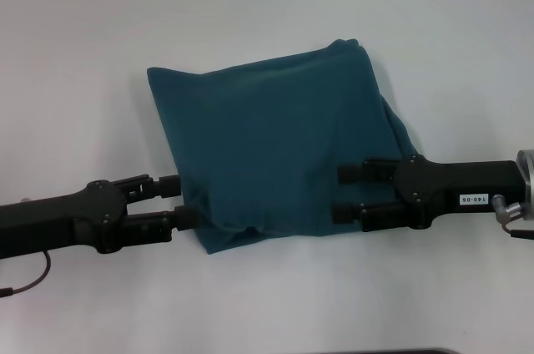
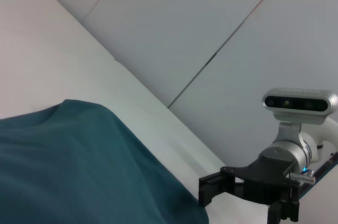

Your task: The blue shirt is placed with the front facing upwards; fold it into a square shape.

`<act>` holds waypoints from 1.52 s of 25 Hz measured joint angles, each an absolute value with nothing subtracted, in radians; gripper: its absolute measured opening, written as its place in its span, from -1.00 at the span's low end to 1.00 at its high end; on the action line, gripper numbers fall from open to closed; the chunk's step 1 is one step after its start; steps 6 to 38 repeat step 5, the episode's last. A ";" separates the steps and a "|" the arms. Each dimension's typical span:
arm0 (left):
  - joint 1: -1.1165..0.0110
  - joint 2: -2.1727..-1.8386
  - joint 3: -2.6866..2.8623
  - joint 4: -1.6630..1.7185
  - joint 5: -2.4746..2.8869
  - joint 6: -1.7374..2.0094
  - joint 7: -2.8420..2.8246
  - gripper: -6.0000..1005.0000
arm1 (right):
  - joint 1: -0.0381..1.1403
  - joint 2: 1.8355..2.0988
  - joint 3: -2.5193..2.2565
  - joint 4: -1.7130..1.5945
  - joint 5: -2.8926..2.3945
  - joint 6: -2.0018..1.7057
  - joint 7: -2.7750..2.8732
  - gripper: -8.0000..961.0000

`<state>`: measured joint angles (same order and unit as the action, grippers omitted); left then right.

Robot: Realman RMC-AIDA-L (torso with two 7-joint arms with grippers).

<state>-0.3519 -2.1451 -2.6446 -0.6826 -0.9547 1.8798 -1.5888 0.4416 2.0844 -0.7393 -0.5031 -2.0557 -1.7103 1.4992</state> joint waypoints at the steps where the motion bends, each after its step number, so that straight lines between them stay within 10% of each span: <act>1: -0.352 -2.145 -2.645 -0.683 -0.954 1.880 -1.588 0.71 | 0.442 2.084 -0.739 -0.503 -2.056 -1.710 1.500 0.92; 38: -0.350 -2.145 -2.637 -0.683 -0.954 1.880 -1.585 0.71 | 0.442 2.085 -0.739 -0.503 -2.055 -1.710 1.502 0.92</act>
